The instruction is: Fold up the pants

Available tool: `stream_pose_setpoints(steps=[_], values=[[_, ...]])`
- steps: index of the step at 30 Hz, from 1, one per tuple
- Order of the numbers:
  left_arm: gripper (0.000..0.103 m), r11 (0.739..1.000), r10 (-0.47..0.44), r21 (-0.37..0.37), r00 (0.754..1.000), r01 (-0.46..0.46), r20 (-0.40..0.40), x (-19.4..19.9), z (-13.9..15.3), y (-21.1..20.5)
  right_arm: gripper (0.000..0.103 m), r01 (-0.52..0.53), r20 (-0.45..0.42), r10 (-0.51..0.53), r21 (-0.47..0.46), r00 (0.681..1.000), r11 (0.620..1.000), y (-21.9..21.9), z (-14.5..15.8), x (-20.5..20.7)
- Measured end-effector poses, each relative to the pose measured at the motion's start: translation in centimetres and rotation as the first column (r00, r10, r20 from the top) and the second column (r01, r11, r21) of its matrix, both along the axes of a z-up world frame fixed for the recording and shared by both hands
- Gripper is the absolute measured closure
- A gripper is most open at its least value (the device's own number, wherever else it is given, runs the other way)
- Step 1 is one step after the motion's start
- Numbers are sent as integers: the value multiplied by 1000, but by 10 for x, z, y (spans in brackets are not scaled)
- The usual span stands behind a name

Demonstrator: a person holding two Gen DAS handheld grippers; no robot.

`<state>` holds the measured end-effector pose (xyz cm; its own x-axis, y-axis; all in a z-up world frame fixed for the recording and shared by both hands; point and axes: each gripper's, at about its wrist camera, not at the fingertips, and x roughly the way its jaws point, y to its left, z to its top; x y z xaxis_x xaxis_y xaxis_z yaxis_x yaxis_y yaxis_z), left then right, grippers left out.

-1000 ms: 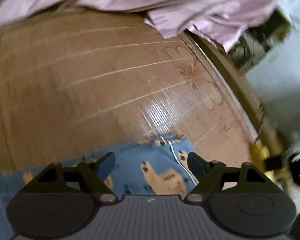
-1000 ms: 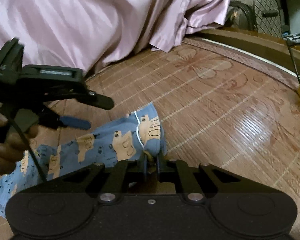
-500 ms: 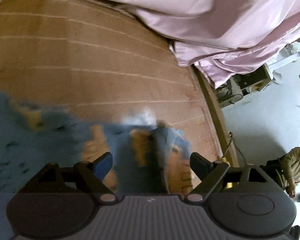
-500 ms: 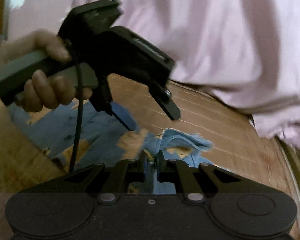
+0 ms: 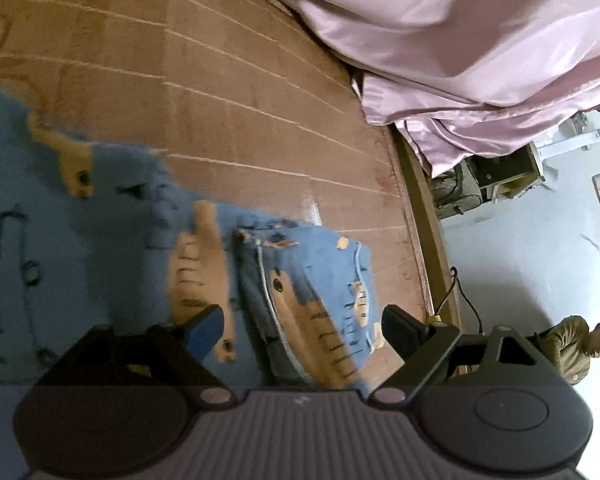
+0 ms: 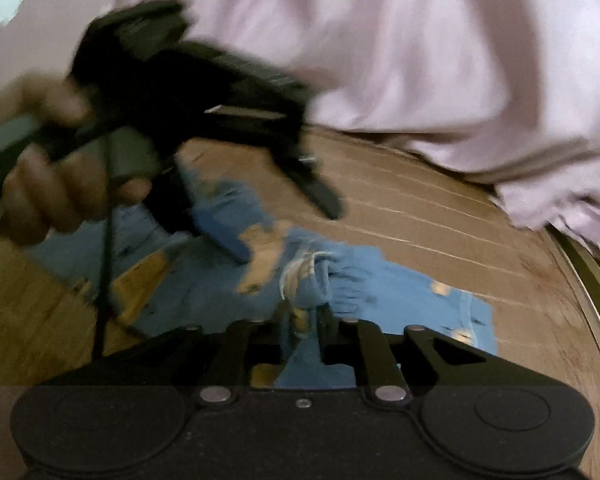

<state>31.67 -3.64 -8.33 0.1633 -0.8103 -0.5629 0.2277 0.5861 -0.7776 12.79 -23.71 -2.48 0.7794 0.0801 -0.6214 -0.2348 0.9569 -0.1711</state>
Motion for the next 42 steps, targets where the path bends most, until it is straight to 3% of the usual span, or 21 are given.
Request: stream_pose_setpoints(steps=[5, 8, 9, 11, 13, 15, 17, 21, 24, 26, 28, 32, 33, 36, 39, 42], values=[[13, 1000, -3, -24, 998, 5, 60, 5, 15, -21, 97, 236, 18, -239, 100, 971, 967, -63, 13, 3], [13, 1000, -11, 1, 995, 11, 103, 8, 21, -35, 90, 421, 40, -426, 102, 904, 901, -98, 12, 6], [13, 1000, -19, 19, 993, 17, 115, 9, 21, -40, 84, 469, -3, -472, 115, 882, 876, -110, 6, 10], [13, 998, -36, 53, 991, 29, 129, 10, 22, -50, 84, 541, -116, -529, 159, 841, 826, -133, -11, 15], [13, 996, -63, 77, 989, 53, 131, 13, 22, -60, 81, 582, -176, -555, 198, 813, 789, -144, -21, 12], [13, 990, -95, 116, 983, 77, 158, 17, 27, -73, 76, 583, -190, -552, 231, 812, 779, -147, -23, 11], [13, 983, -131, 153, 973, 102, 191, 23, 34, -89, 66, 563, -192, -530, 229, 826, 794, -146, -25, 12], [13, 967, -199, 207, 951, 152, 235, 30, 44, -119, 51, 588, -179, -560, 217, 809, 779, -150, -32, 18], [15, 959, -229, 230, 933, 167, 278, 29, 46, -135, 52, 587, -187, -556, 238, 810, 774, -156, -31, 14], [18, 947, -266, 260, 918, 191, 294, 30, 45, -149, 58, 564, -175, -537, 226, 825, 794, -151, -31, 16], [19, 929, -313, 291, 906, 229, 285, 32, 41, -164, 59, 538, -168, -512, 218, 842, 814, -146, -31, 17], [37, 899, -382, 318, 895, 302, 231, 37, 33, -191, 60, 524, -163, -498, 216, 852, 824, -144, -32, 15], [53, 886, -403, 336, 890, 320, 213, 38, 32, -197, 60, 522, -161, -497, 213, 853, 826, -144, -32, 16], [85, 855, -429, 393, 886, 338, 173, 41, 26, -208, 63, 518, -157, -494, 215, 855, 828, -144, -33, 16], [89, 873, -411, 367, 891, 322, 195, 38, 30, -207, 76, 509, -156, -485, 227, 861, 830, -144, -32, 15], [90, 889, -421, 323, 855, 324, 303, 25, 43, -207, 81, 513, -145, -492, 228, 858, 827, -142, -31, 14]])
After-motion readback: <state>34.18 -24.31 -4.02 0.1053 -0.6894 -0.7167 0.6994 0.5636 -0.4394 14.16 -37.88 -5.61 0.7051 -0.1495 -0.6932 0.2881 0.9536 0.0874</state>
